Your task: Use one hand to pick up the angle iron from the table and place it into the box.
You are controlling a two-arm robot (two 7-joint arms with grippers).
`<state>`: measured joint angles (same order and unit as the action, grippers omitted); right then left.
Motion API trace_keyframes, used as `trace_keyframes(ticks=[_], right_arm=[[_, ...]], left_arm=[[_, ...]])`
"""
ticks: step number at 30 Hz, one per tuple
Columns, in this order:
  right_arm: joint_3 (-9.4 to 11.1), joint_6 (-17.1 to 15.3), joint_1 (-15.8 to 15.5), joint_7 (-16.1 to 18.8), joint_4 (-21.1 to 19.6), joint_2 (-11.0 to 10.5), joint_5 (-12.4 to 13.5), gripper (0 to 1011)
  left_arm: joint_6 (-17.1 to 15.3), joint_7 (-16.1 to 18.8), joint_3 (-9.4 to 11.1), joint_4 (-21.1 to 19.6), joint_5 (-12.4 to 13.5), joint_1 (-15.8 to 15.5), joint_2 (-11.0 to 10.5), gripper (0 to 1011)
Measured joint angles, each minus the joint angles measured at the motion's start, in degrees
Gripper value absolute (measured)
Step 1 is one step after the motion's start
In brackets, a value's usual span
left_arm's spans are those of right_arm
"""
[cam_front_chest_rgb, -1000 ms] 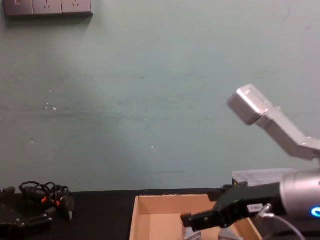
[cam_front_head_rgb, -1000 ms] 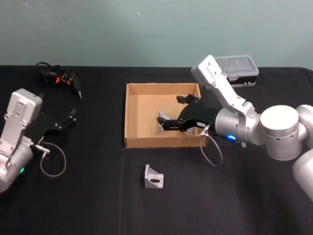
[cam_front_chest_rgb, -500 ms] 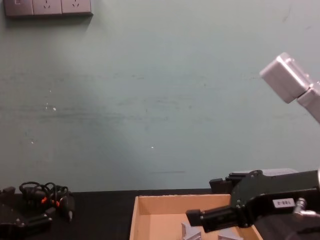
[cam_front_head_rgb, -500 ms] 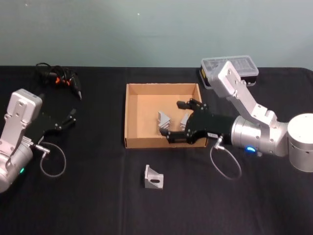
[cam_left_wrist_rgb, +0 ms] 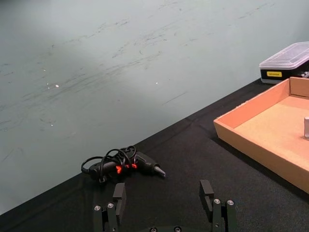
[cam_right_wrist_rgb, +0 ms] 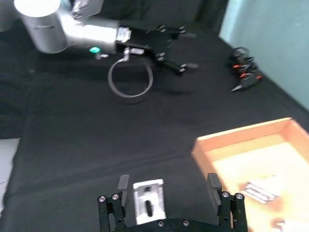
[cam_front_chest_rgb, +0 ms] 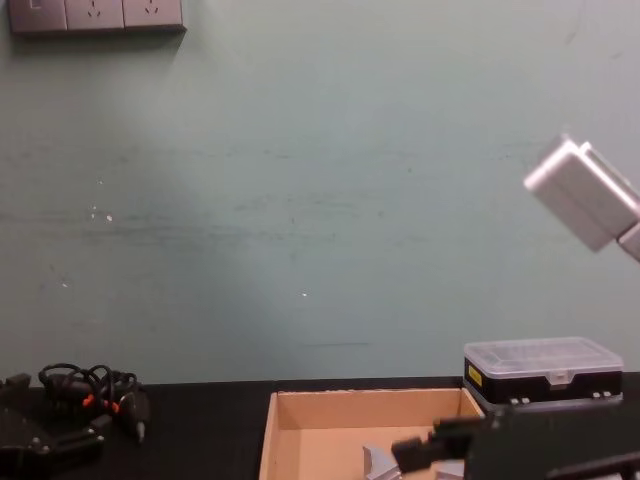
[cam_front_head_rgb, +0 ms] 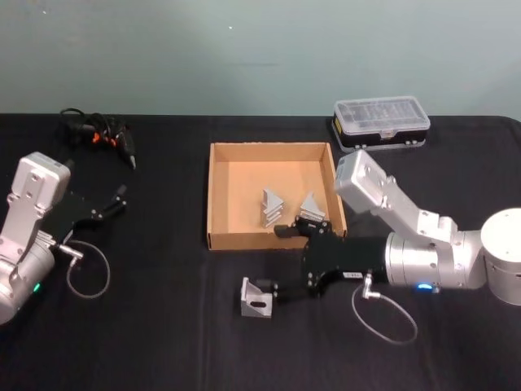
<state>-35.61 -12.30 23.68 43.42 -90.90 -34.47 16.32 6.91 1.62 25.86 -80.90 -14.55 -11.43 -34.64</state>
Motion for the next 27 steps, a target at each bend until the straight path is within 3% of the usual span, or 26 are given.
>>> trace_keyframes(ticks=[12,27], right_arm=[[-4.65,0.28,1.70,2.48,3.43,-0.20,-0.19,1003],[-7.37,0.51,3.77,1.59,7.76,1.99,-0.38,1003]], left_arm=[[0.00,0.00,0.00,0.00,0.00,0.00,0.00,1000],[0.00,0.00,0.00,0.00,0.00,0.00,0.00,1000]])
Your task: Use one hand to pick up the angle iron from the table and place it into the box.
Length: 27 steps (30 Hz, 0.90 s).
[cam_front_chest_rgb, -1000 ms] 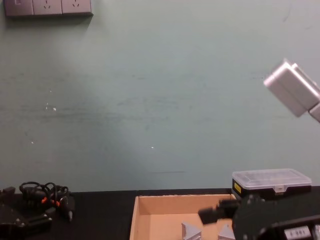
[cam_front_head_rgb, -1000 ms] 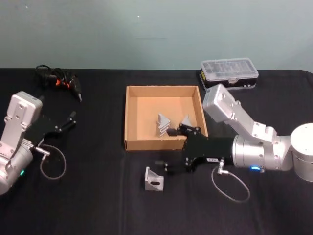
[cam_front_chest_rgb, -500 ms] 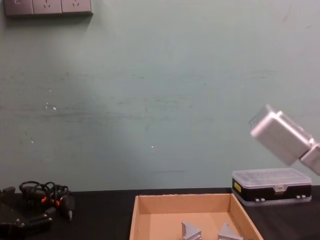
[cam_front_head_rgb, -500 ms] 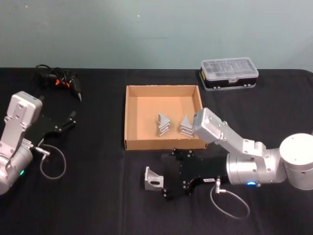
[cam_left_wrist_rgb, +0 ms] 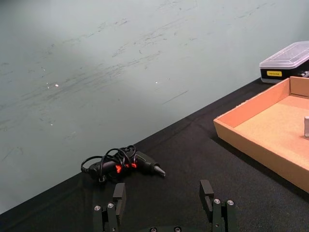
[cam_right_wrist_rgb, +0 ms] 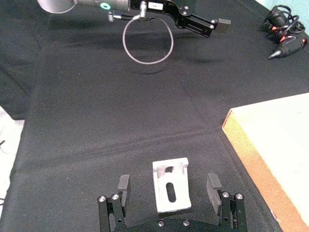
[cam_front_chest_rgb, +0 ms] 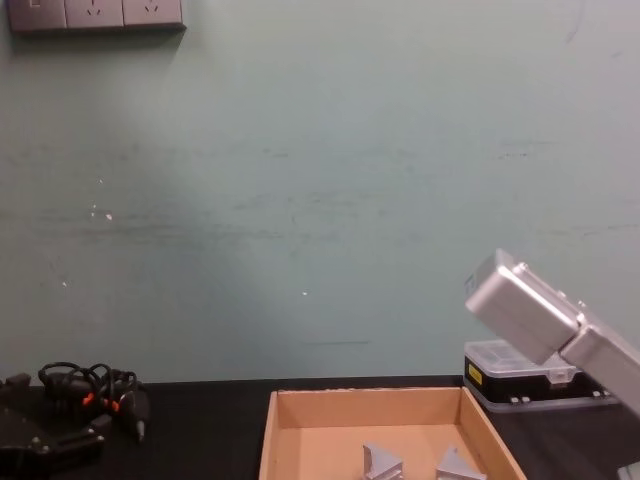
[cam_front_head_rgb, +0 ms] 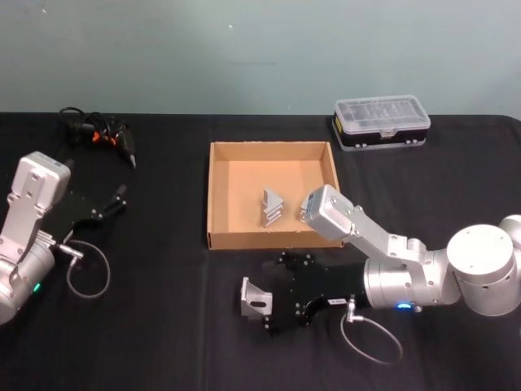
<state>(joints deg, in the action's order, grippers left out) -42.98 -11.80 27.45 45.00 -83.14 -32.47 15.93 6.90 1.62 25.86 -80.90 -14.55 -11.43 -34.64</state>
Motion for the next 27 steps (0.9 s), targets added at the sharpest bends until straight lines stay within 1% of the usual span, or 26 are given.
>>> trace_keyframes(ticks=[11,27], right_arm=[[-1.40,0.30,1.58,-0.20,3.49,2.14,-0.46,1003],[-3.20,0.63,3.36,0.20,6.56,4.68,-1.48,1003]], left_arm=[[0.00,0.00,0.00,0.00,0.00,0.00,0.00,1000],[0.00,0.00,0.00,0.00,0.00,0.00,0.00,1000]])
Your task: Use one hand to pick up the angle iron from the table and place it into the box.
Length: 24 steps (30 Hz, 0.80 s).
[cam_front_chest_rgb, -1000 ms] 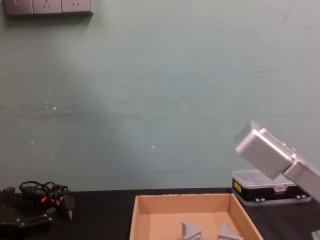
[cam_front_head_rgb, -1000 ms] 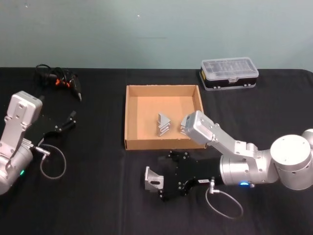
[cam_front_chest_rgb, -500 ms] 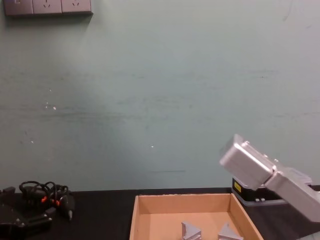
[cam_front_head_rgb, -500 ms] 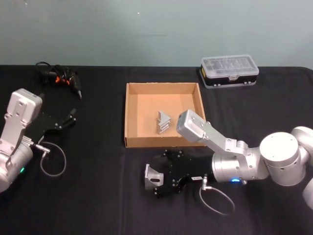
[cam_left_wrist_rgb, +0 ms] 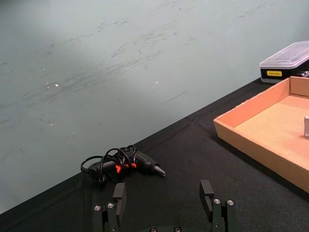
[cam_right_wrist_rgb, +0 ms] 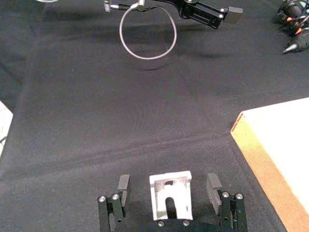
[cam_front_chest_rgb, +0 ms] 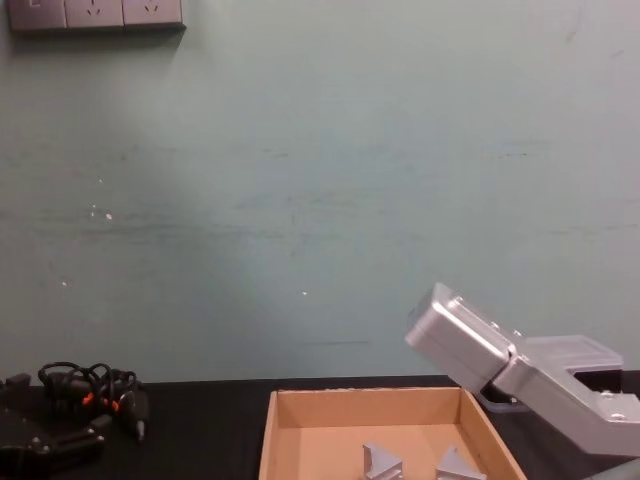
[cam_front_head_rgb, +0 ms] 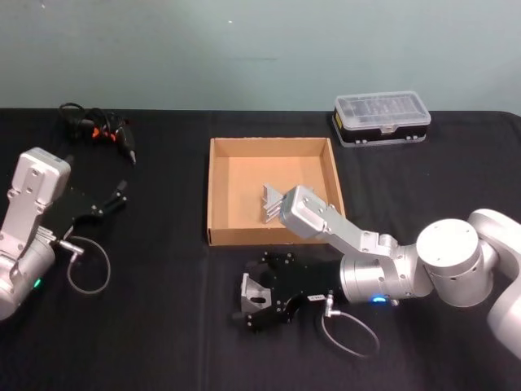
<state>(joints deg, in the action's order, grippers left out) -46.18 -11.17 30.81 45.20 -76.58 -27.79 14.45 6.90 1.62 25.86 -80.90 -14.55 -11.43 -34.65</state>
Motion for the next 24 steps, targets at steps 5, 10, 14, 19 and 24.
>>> trace_keyframes(ticks=[5,10,14,19,24], right_arm=[[-0.25,0.05,0.42,0.20,0.70,0.52,-0.16,1003],[-0.51,0.06,0.81,0.30,1.29,0.98,-0.42,1003],[-0.63,0.06,1.08,0.38,1.53,1.23,-0.51,1003],[-0.71,-0.12,1.21,0.36,1.85,1.44,-0.64,1003],[-0.69,-0.22,1.17,0.26,1.93,1.52,-0.70,927]], left_arm=[[0.00,0.00,0.00,0.00,0.00,0.00,0.00,1000],[0.00,0.00,0.00,0.00,0.00,0.00,0.00,1000],[0.00,0.00,0.00,0.00,0.00,0.00,0.00,1000],[0.00,0.00,0.00,0.00,0.00,0.00,0.00,1000],[0.00,0.00,0.00,0.00,0.00,0.00,0.00,1000]])
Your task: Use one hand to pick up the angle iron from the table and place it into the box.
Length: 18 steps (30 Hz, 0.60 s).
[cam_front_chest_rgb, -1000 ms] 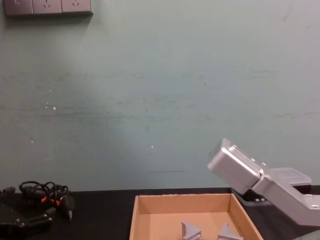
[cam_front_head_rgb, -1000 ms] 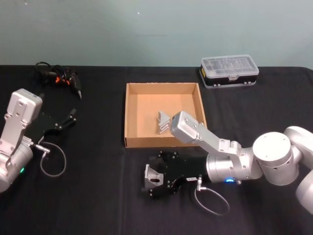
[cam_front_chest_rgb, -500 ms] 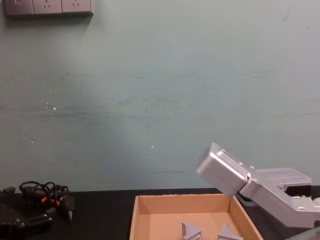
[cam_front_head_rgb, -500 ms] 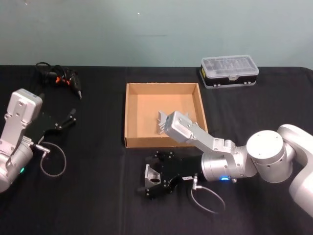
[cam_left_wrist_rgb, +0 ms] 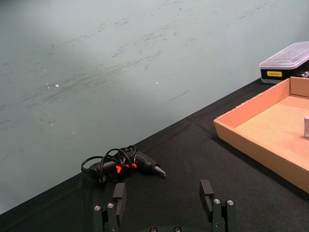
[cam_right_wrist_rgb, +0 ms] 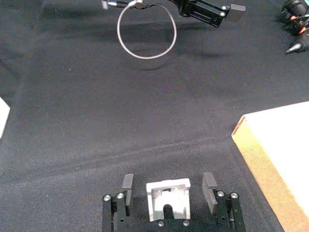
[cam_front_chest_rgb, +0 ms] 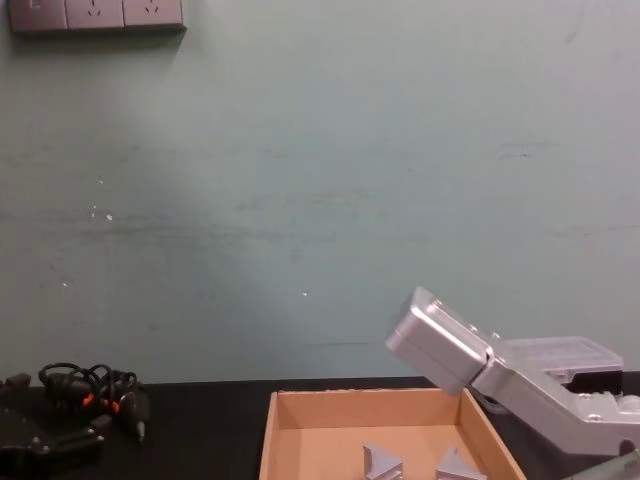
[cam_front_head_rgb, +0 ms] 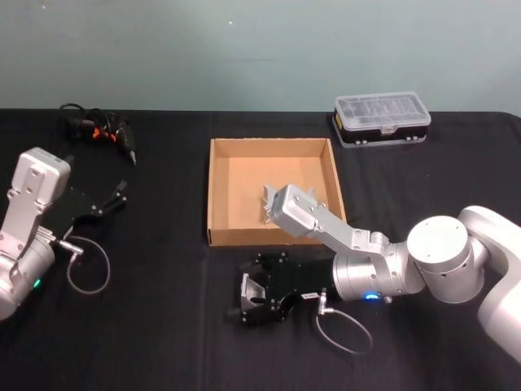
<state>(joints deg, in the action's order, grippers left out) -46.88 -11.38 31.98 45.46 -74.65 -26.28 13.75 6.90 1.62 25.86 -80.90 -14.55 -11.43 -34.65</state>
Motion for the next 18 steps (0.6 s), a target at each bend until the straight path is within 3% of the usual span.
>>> trace_keyframes(ticks=[12,15,18], right_arm=[[0.39,0.05,-0.68,-0.86,-0.42,-0.18,-0.28,599],[0.54,0.17,-0.90,-0.98,-0.50,-0.23,-0.28,470],[0.61,0.25,-1.01,-1.02,-0.53,-0.23,-0.27,461]], left_arm=[[0.00,0.00,0.00,0.00,0.00,0.00,0.00,1000],[0.00,0.00,0.00,0.00,0.00,0.00,0.00,1000],[0.00,0.00,0.00,0.00,0.00,0.00,0.00,1000]])
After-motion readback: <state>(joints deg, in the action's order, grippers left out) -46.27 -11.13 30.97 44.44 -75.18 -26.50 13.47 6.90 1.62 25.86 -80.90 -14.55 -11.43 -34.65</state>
